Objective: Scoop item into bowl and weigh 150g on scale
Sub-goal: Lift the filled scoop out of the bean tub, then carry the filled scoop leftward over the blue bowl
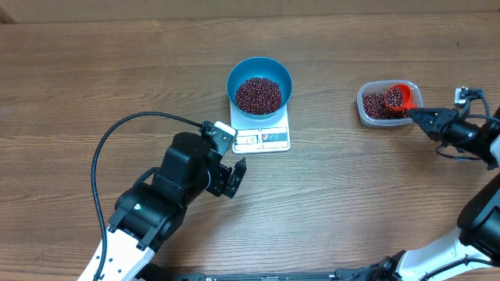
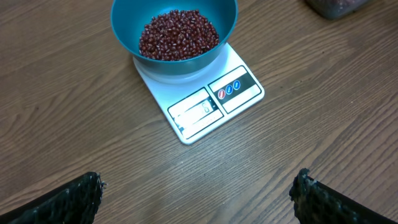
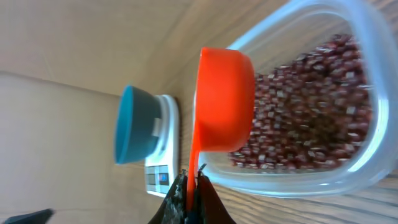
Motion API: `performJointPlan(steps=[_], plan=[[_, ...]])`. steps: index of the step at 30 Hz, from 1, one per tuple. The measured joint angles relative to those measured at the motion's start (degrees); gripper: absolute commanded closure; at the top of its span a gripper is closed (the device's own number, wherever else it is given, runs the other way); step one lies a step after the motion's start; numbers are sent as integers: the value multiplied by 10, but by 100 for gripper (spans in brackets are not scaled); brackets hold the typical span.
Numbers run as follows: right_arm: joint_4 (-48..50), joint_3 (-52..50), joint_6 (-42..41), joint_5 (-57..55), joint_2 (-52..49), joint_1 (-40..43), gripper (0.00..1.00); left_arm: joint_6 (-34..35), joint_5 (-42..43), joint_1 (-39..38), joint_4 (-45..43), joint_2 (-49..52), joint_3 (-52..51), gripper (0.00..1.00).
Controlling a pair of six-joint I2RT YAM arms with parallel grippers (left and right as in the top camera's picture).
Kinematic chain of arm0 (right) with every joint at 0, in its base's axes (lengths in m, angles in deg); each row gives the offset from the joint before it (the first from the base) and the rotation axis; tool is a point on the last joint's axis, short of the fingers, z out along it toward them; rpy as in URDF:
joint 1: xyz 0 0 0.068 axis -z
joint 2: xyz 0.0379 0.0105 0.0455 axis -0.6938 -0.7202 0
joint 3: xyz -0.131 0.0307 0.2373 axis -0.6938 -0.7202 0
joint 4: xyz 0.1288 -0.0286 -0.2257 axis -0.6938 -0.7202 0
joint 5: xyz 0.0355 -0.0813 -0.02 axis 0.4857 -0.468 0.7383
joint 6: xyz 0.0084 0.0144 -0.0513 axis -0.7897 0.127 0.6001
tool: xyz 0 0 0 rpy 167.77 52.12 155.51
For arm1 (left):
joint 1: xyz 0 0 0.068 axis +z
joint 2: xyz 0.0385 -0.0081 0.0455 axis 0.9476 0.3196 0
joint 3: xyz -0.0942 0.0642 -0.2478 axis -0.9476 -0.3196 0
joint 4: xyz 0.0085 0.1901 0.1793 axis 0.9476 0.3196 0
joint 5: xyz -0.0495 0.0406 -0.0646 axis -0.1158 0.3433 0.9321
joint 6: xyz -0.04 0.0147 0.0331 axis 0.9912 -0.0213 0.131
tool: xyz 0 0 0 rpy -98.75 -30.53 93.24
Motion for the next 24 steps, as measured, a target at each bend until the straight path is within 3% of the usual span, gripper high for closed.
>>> performJointPlan(steps=[14,24], plan=[[-81,0,-2,101,0,-21,96,0,0,0,0,0,0,1],[-102,0,-2,144,0,-121,96,0,0,0,0,0,0,0]])
